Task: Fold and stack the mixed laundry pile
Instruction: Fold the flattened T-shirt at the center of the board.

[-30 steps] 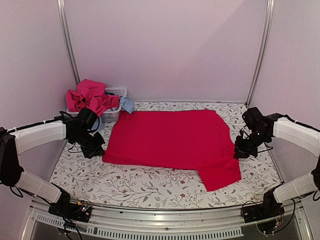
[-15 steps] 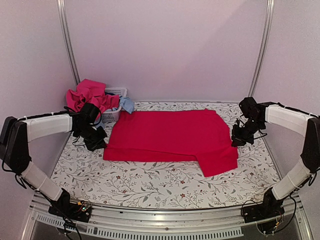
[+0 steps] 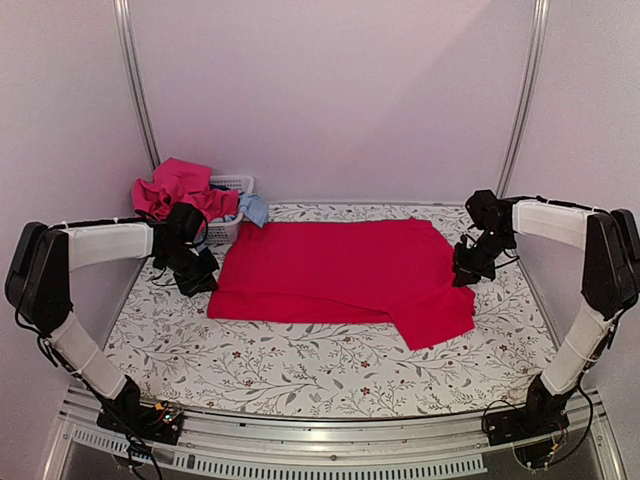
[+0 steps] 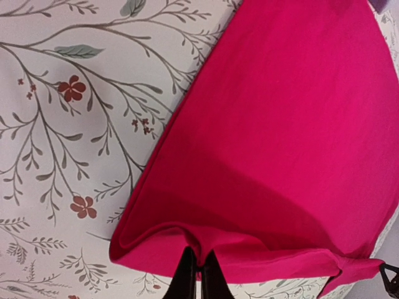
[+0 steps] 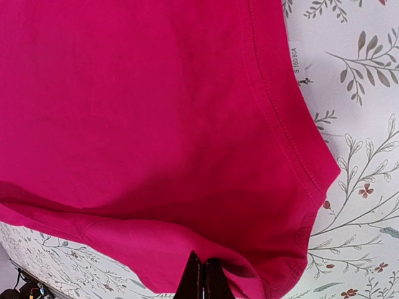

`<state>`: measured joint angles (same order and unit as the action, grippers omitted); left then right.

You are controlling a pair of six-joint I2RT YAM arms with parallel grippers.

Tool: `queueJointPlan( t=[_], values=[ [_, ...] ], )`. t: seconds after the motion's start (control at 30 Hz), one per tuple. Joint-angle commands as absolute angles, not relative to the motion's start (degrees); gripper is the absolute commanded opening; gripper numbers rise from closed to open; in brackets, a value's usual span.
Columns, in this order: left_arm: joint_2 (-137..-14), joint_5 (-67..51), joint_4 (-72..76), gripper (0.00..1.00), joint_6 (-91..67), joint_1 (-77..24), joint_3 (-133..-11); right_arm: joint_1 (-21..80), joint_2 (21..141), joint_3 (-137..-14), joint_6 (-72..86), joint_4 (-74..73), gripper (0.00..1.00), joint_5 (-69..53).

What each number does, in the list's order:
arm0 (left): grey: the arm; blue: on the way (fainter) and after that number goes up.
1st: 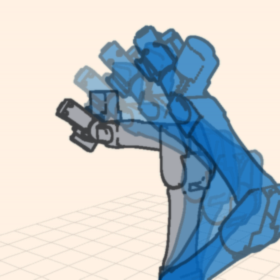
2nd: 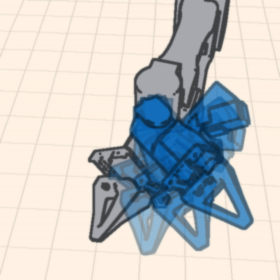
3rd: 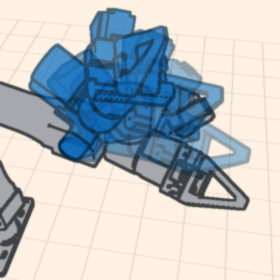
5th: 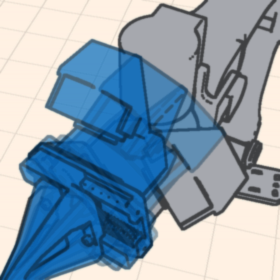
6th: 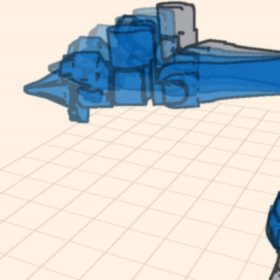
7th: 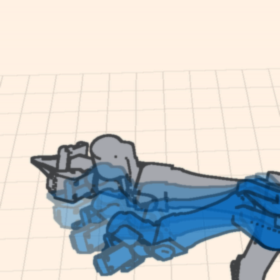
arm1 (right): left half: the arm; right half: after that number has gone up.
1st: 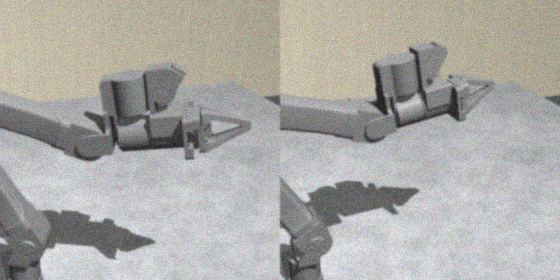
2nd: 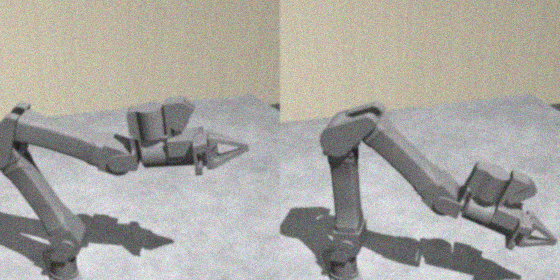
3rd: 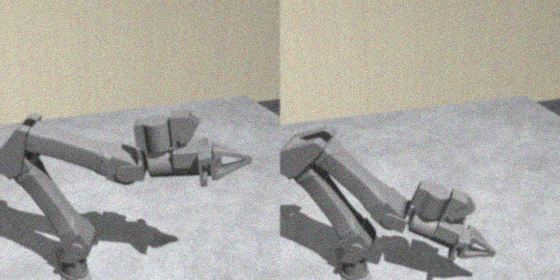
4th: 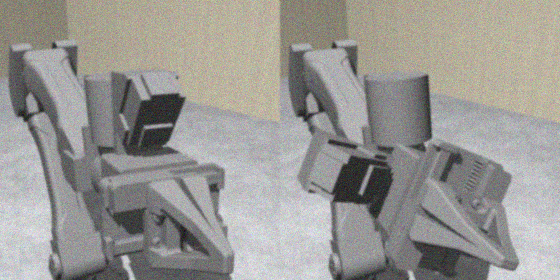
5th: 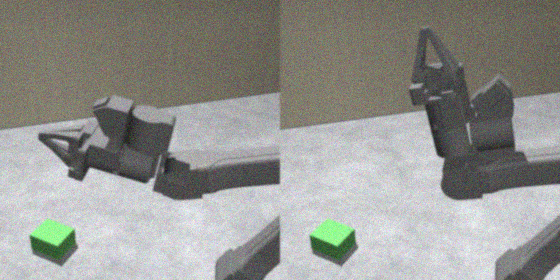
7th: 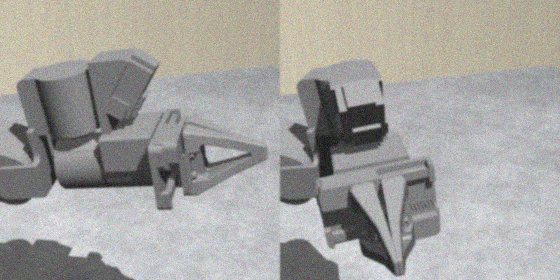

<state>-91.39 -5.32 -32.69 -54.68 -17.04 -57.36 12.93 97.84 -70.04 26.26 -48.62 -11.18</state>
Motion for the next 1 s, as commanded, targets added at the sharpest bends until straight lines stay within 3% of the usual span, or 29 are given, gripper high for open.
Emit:
queueJointPlan(
  t=[0.0,0.97],
  values=[
    [-92.46,-4.37,-32.25,0.0,-54.19,-15.83,-58.5,12.46,100.74,-72.25,24.85,-47.78,0.0,-12.13],
    [-95.99,-5.67,-29.09,0.0,-52.83,-12.58,-59.18,10.71,108.05,-78.84,24.26,-47.05,0.0,-12.27]
  ],
)
